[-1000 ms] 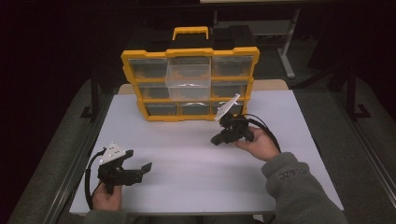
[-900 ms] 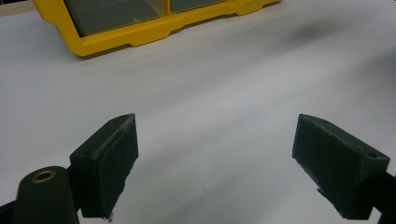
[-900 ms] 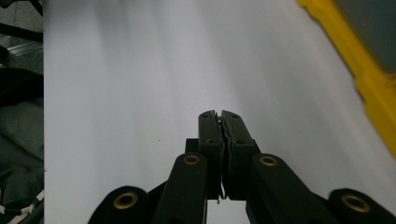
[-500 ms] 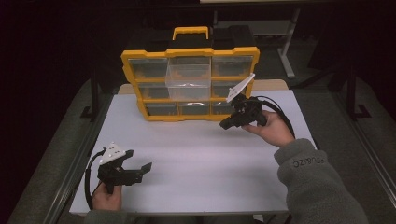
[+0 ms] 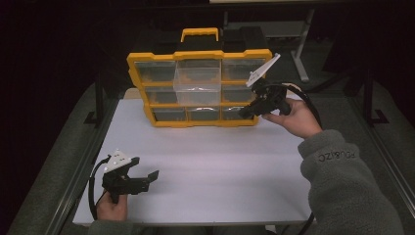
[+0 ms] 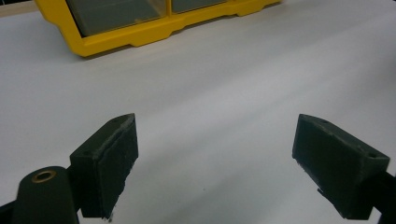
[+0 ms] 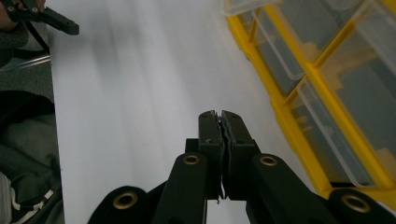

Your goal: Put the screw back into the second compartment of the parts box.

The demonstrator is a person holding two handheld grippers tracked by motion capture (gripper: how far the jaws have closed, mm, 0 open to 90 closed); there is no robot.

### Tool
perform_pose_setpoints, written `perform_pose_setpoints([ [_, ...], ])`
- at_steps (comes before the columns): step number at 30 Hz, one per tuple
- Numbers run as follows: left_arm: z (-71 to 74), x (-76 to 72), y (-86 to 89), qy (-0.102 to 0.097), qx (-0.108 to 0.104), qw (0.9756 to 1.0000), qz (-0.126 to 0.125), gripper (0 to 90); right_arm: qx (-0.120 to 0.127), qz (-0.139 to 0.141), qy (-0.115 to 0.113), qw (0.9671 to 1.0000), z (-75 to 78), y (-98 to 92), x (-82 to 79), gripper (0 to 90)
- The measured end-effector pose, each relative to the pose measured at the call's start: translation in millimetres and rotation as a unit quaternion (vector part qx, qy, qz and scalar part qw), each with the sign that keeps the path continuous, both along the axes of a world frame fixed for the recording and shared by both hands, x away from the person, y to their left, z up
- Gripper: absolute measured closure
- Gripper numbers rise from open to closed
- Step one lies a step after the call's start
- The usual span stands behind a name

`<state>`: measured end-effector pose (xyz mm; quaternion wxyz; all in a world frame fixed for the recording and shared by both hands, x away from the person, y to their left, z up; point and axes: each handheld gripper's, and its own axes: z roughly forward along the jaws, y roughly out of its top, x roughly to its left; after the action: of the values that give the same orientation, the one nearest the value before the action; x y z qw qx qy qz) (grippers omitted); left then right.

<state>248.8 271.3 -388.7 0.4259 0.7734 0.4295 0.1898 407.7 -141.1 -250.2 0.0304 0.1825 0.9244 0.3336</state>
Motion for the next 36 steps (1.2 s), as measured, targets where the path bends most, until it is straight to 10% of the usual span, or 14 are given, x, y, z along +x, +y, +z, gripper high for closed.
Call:
perform_pose_setpoints([
  [20,-0.1,3.4,-0.5,-0.002,0.001,1.0000,-0.002,13.9,0.017,0.002,-0.030,0.9994,83.7,0.9,15.4,86.6],
  [36,0.2,5.4,0.0,0.003,0.012,0.9999,-0.011,13.8,0.008,0.030,-0.039,0.9988,110.9,71.9,37.0,86.2],
])
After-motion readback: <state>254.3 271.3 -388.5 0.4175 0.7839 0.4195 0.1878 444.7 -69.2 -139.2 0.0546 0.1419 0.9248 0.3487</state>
